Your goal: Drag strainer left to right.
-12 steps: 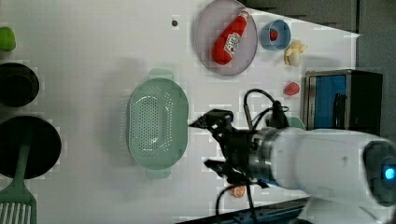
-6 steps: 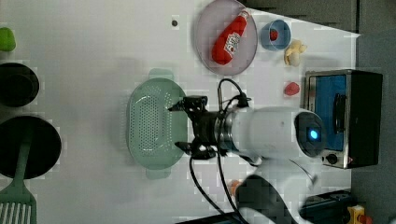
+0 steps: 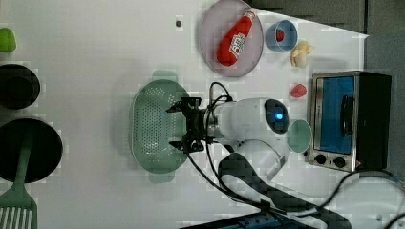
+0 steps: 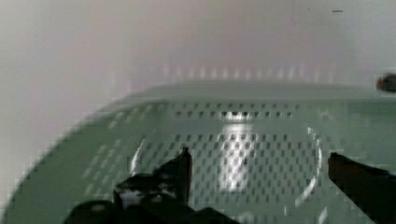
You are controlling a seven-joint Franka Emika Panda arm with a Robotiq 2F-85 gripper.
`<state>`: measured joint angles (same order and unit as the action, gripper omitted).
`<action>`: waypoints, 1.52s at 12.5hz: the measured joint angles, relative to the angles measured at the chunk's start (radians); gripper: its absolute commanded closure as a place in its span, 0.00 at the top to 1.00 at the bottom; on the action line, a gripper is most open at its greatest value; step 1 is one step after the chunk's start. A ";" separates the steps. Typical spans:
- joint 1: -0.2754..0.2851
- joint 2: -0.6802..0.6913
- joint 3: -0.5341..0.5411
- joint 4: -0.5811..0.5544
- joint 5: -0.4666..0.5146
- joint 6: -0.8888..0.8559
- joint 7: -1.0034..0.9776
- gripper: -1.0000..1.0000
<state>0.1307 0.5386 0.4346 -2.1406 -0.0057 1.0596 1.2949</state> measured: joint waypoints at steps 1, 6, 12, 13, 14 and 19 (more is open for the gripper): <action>0.040 0.019 -0.047 0.000 0.002 0.000 0.003 1.00; 0.159 0.085 -0.172 0.031 0.005 0.056 0.009 1.00; 0.185 0.023 -0.199 0.002 0.013 0.049 0.010 1.00; 0.186 0.006 -0.204 -0.012 -0.001 0.074 0.009 1.00; 0.184 -0.004 -0.211 -0.027 -0.006 0.084 0.009 1.00; 0.108 -0.049 -0.255 -0.119 0.003 0.060 -0.068 1.00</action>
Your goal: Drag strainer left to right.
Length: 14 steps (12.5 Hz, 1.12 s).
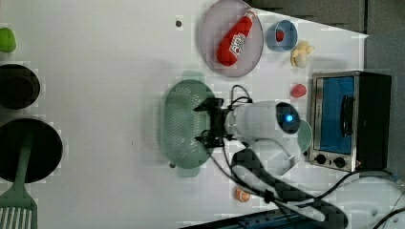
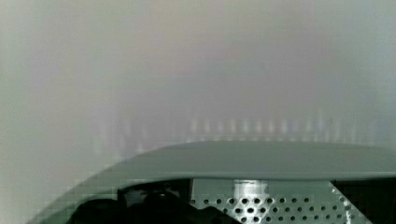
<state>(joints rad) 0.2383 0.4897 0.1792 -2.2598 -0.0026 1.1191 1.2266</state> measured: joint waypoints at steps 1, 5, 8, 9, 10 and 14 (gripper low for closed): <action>-0.035 -0.009 0.002 -0.014 -0.014 -0.003 -0.014 1.00; -0.115 -0.037 -0.036 -0.061 -0.001 -0.010 -0.124 1.00; -0.141 -0.055 -0.070 -0.080 0.003 -0.008 -0.233 1.00; -0.143 -0.060 -0.087 -0.080 -0.001 -0.014 -0.269 1.00; -0.152 -0.066 -0.100 -0.084 0.004 -0.002 -0.306 1.00; -0.215 -0.086 -0.151 -0.111 -0.014 0.023 -0.421 1.00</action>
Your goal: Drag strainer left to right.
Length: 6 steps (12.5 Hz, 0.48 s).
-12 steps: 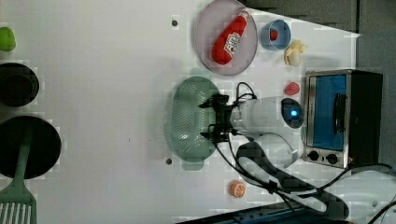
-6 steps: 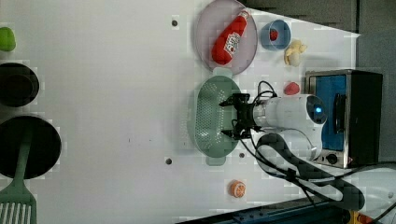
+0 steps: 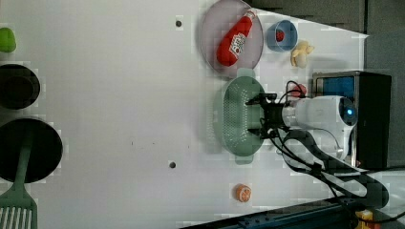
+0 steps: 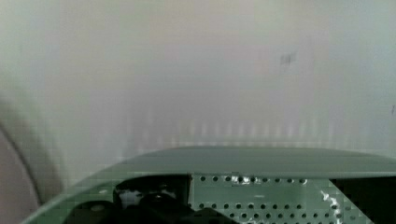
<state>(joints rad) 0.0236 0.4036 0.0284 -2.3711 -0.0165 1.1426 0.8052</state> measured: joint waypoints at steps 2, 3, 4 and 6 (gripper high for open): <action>-0.001 0.002 -0.043 -0.002 -0.004 0.000 -0.041 1.00; 0.000 0.001 -0.069 0.000 0.004 0.000 -0.069 1.00; 0.000 -0.001 -0.089 0.006 0.013 -0.004 -0.091 1.00; -0.011 -0.016 -0.120 0.006 0.008 0.003 -0.147 1.00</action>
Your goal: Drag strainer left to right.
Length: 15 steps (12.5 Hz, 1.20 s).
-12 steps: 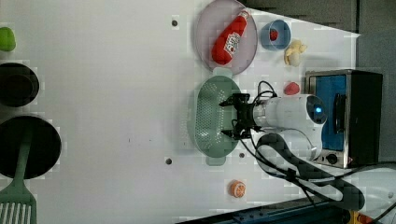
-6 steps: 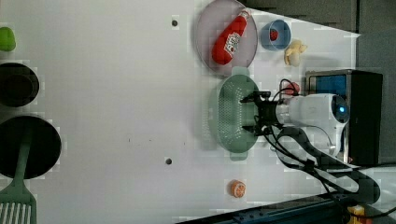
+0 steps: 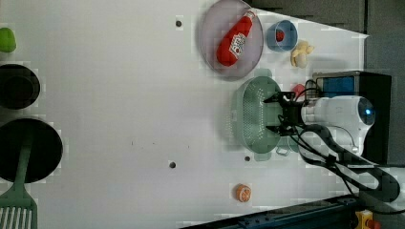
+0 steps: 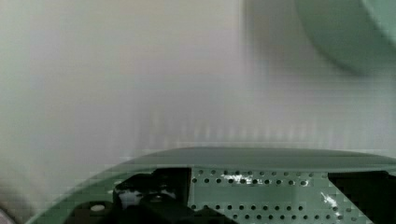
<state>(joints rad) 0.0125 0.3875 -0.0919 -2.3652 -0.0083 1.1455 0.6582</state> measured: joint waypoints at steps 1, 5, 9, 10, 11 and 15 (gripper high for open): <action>0.002 -0.011 -0.018 -0.008 -0.004 -0.007 -0.034 1.00; 0.004 0.020 -0.056 0.002 -0.003 -0.006 -0.122 1.00; 0.003 -0.009 -0.033 -0.016 -0.004 -0.036 -0.159 1.00; 0.000 -0.045 -0.023 -0.012 -0.014 -0.087 -0.163 1.00; -0.015 -0.101 0.008 -0.012 -0.018 -0.168 -0.169 1.00; -0.001 -0.342 0.087 0.000 -0.004 -0.299 -0.322 1.00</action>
<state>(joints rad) 0.0115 0.0453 -0.0046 -2.3652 -0.0127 0.8462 0.3359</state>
